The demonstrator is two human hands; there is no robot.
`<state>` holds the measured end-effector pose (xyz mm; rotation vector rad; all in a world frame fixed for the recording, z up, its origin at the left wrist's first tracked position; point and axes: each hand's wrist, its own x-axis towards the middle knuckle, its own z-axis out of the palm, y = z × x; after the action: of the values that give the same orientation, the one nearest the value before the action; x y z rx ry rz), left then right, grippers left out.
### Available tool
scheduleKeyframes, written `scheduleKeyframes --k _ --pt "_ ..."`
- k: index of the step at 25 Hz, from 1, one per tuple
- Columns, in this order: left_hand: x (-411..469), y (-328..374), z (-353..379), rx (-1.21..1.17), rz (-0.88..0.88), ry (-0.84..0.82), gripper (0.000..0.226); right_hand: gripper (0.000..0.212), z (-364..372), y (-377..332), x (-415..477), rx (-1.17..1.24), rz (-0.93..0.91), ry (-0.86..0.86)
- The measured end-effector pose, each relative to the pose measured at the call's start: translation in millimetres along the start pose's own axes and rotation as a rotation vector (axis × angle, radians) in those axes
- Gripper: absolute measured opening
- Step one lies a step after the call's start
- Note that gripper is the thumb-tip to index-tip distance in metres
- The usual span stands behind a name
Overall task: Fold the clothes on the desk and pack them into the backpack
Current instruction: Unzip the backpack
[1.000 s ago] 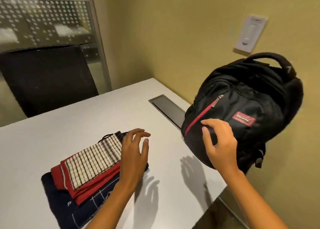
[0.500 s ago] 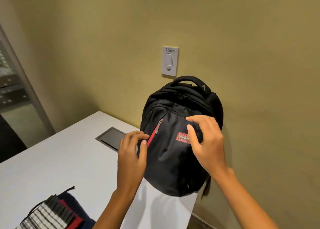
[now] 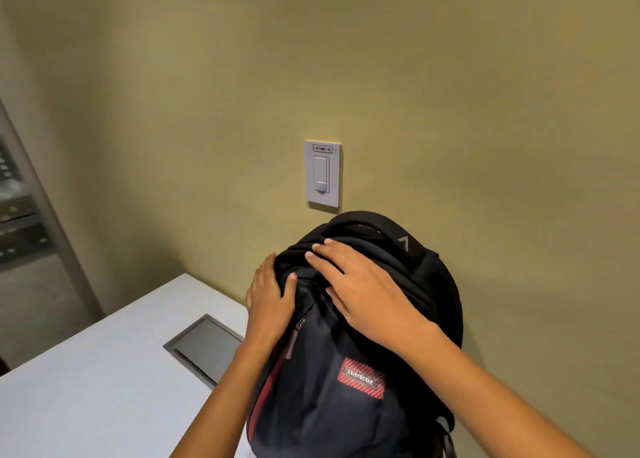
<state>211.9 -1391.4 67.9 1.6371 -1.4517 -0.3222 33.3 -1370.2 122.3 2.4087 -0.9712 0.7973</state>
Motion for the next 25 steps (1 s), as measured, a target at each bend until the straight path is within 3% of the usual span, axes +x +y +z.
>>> scheduleKeyframes --k 3,10,13,15,16,22,25 --pt "-13.3 -4.0 19.4 -0.124 0.023 -0.04 0.055 0.054 19.9 8.8 15.9 -0.133 -0.122 -0.021" --pt "-51.2 -9.6 53.2 -0.008 0.223 -0.14 0.052 0.052 55.4 27.1 5.0 -0.314 -0.184 -0.123" --pt "-36.6 -18.4 38.5 -0.162 0.187 0.065 0.032 0.052 57.5 27.6 4.5 -0.301 -0.153 -0.096" --pt "-14.1 -38.2 29.7 -0.232 0.06 0.252 0.031 0.053 58.6 26.7 6.7 -0.3 -0.141 -0.09" --pt "-1.6 -51.4 27.0 -0.214 -0.019 0.263 0.03 0.053 58.6 26.0 7.4 -0.302 -0.138 -0.097" --pt "43.9 -135.1 44.9 0.131 -0.31 -0.307 0.028 0.054 62.4 25.8 6.3 -0.327 -0.133 -0.131" --pt "41.0 -147.5 53.0 0.227 -0.352 -0.395 0.024 0.054 64.7 26.9 5.0 -0.327 -0.143 -0.114"
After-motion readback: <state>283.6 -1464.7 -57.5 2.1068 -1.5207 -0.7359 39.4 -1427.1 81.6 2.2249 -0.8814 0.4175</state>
